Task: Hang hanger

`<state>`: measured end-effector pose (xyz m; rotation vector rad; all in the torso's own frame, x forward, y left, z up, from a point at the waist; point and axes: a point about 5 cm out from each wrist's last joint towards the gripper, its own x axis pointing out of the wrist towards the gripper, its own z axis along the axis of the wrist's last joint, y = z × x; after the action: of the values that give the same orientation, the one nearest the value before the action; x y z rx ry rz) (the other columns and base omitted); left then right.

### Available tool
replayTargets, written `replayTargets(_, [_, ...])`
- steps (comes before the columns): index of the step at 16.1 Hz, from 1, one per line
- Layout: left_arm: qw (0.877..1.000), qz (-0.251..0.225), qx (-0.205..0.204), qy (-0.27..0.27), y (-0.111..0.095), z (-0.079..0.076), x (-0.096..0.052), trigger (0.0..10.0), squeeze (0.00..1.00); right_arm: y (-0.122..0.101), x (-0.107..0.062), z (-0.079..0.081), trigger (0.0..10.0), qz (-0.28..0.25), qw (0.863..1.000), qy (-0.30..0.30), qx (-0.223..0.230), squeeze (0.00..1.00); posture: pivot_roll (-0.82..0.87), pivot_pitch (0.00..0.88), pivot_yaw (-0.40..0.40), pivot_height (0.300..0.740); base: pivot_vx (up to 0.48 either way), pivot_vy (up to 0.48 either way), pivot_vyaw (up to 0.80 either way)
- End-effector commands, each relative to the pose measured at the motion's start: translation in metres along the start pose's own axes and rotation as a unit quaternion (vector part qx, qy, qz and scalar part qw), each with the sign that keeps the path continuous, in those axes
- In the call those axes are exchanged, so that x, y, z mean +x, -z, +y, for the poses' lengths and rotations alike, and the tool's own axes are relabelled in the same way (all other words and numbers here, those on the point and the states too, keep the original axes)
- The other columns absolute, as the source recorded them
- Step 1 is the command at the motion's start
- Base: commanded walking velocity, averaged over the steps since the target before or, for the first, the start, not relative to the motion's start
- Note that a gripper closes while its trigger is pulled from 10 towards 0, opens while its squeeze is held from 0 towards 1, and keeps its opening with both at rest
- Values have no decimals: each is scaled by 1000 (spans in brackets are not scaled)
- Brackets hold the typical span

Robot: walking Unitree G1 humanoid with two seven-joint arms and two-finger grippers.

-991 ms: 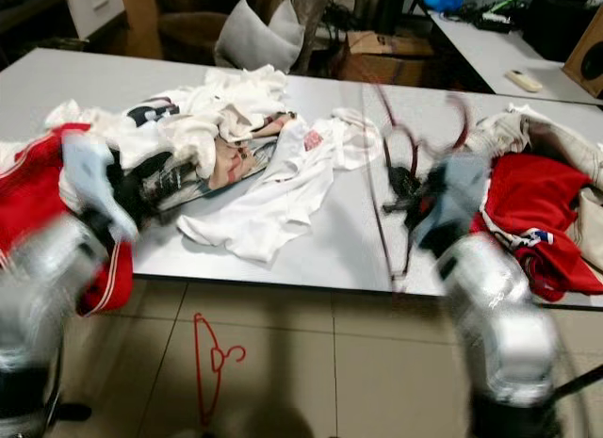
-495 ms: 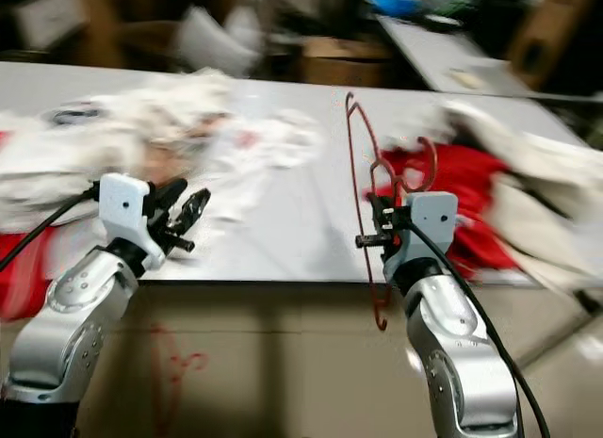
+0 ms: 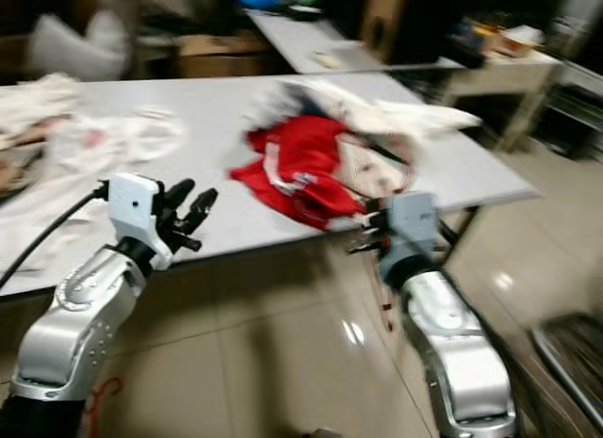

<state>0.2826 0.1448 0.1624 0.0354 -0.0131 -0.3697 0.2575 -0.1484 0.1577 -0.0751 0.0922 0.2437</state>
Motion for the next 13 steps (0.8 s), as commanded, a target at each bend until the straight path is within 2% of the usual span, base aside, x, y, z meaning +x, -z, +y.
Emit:
replayTargets(1, [1000, -3, 5, -7, -1, 4, -2, 10000, 0, -1, 1, 0, 10000, 2, 1000, -1, 1, 0, -125, 0, -48, 740, 0, 0, 0])
replayTargets(4, [1000, -2, 0, -19, -1, 10, 0, 10000, 0, 1, -3, 1, 10000, -8, 999, -8, 41, 0, -135, 0, -40, 740, 0, 0, 0])
replayTargets(7, [999, -3, -4, -32, -2, 15, 0, 10000, 0, 2, -3, 2, 10000, -9, 999, -7, 50, 0, -137, 0, -37, 740, 0, 0, 0])
replayTargets(8, [1000, -6, -4, -30, -2, 16, -1, 10000, 0, 3, -3, 1, 10000, -8, 997, -1, 71, 0, -137, 0, -37, 740, 0, 0, 0])
replayTargets(10, [999, -6, -8, -35, -2, 19, -2, 10000, 0, 4, -2, 2, 10000, -4, 997, -5, 79, 0, -137, 0, -37, 740, 259, 0, 0])
replayTargets(13, [999, -4, -10, -44, -2, 22, -2, 10000, 0, 5, 1, 3, 10000, 0, 997, -12, 78, 0, -134, 0, -42, 740, 279, 0, -542])
